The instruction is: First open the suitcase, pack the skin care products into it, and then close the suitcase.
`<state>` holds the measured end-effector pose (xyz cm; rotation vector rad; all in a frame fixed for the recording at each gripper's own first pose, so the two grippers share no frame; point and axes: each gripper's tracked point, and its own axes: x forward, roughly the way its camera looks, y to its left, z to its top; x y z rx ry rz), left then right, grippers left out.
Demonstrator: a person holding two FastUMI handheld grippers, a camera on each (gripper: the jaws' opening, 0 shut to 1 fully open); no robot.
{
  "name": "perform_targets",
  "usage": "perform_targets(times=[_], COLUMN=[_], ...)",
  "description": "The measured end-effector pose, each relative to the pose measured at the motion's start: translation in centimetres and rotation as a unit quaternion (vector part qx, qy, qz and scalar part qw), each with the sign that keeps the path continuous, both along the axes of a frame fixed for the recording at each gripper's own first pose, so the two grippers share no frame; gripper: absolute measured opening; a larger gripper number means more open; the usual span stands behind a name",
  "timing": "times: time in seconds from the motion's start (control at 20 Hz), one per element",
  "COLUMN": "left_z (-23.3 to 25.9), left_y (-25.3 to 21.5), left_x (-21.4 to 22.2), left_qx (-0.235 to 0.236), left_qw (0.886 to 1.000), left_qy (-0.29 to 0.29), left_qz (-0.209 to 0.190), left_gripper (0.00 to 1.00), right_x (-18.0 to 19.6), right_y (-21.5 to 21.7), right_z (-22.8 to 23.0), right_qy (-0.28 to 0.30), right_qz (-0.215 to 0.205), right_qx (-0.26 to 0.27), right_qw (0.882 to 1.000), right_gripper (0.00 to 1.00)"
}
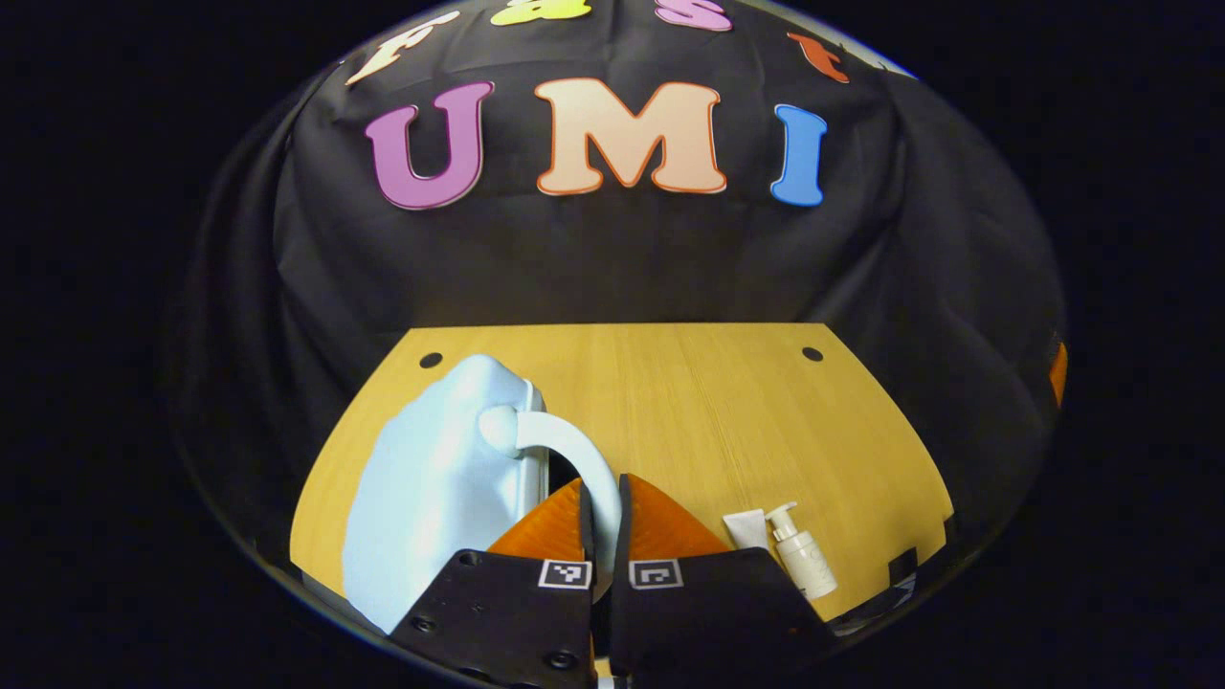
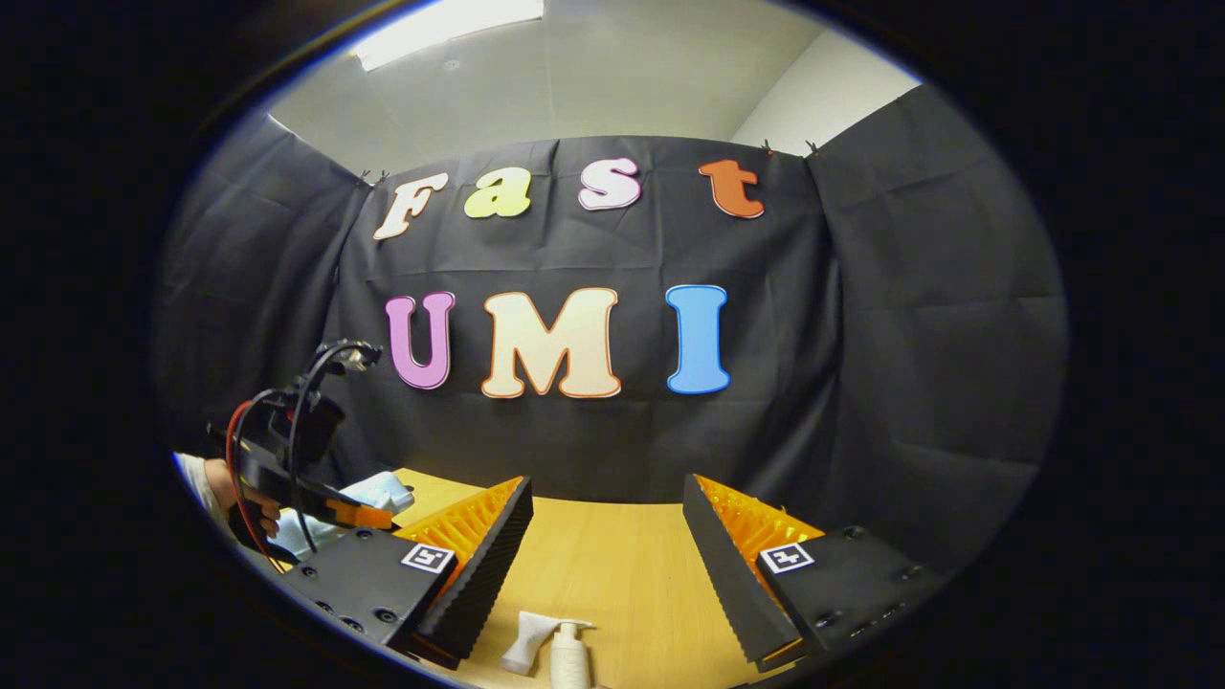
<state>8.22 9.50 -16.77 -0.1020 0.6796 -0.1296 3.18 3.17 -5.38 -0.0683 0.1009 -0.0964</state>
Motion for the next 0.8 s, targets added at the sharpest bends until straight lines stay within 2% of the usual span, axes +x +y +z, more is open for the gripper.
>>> perform_targets(times=[0.25,0.45,0.65,0.8], left_z=[3.7,5.1,5.6,4.9], left_y=[7.6,15.3,22.7,27.1], left_x=[0.5,0.7,1.3,1.5], left_qx=[0.029,0.077,0.13,0.129], left_qw=[0.998,0.992,0.983,0.982], left_qy=[-0.039,-0.06,-0.076,-0.069], left_qz=[0.041,0.083,0.105,0.123], left_gripper=[0.0,0.0,0.0,0.0], right_x=[1.1,1.8,2.5,3.0], right_y=[3.1,5.2,7.0,8.5], right_z=[-0.2,-0.9,-1.5,-1.7], right_qy=[-0.007,-0.003,0.001,0.001], right_qz=[0.026,0.035,0.038,0.042], right_qx=[0.003,0.011,0.009,0.011], right_qw=[1.0,0.999,0.999,0.999], right_gripper=[1.0,1.0,1.0,1.0])
